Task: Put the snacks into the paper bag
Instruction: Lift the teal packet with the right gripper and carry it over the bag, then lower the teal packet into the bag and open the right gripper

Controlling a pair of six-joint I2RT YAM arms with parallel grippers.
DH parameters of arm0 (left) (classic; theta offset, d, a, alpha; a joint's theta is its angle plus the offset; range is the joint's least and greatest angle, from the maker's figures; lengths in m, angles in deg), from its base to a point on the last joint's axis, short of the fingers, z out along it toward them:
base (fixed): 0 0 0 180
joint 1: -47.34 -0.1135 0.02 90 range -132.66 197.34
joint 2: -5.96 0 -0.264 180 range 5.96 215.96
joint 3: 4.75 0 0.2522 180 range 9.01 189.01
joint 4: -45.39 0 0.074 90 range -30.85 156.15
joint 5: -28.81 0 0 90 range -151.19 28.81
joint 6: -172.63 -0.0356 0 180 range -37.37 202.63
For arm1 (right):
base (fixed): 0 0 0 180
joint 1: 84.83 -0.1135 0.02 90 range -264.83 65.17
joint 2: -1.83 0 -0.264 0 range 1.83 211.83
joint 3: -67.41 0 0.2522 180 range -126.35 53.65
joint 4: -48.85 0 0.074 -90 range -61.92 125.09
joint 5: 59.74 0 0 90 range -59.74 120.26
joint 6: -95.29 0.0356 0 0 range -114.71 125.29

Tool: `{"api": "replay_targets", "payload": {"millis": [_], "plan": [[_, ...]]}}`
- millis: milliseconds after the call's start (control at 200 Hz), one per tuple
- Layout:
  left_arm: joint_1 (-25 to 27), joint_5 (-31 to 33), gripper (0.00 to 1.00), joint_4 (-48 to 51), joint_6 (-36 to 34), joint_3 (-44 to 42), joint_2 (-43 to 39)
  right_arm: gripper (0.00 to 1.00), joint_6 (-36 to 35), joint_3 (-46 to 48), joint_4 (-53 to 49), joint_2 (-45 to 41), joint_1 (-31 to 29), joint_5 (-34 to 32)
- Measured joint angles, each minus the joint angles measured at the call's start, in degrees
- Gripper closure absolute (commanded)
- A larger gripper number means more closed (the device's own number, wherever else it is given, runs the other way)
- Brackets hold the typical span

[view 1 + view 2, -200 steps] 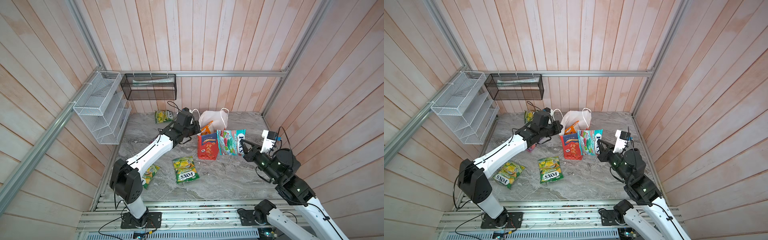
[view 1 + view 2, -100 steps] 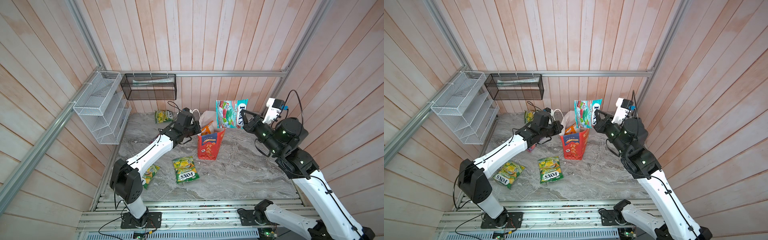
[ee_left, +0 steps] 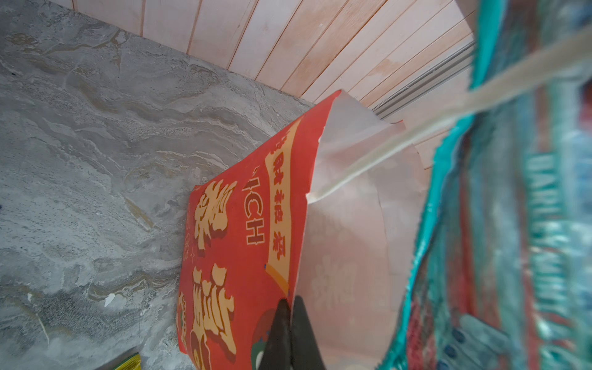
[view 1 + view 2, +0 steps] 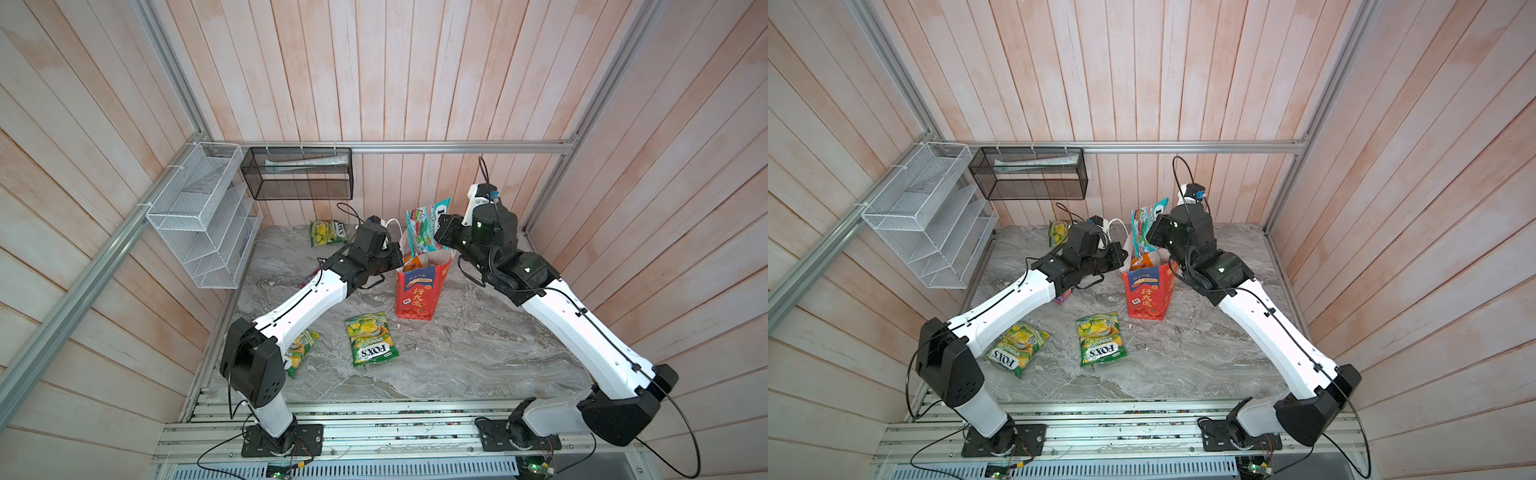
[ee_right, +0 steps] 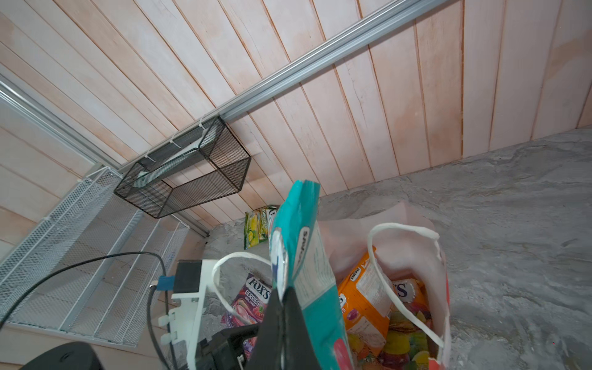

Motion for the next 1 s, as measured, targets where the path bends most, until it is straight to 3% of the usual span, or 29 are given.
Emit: {"api": "replay_targets", "payload": {"millis": [320, 910, 955, 1000], "plan": [[0.0, 0.0, 1.0, 0.0, 0.0, 0.0, 0.0, 1.0, -1.3, -0.2, -2.3, 2.5, 0.0, -5.1], [0.2, 0.1, 1.0, 0.0, 0.0, 0.0, 0.0, 1.0, -1.7, -3.9, -5.6, 11.4, -0.1, -5.0], [0.2, 0.1, 1.0, 0.0, 0.0, 0.0, 0.0, 0.87, -1.7, -3.9, -5.6, 11.4, -0.1, -4.8], [0.2, 0.1, 1.0, 0.0, 0.0, 0.0, 0.0, 0.8, -1.4, -3.9, -5.6, 11.4, -0.1, -4.6]]}}
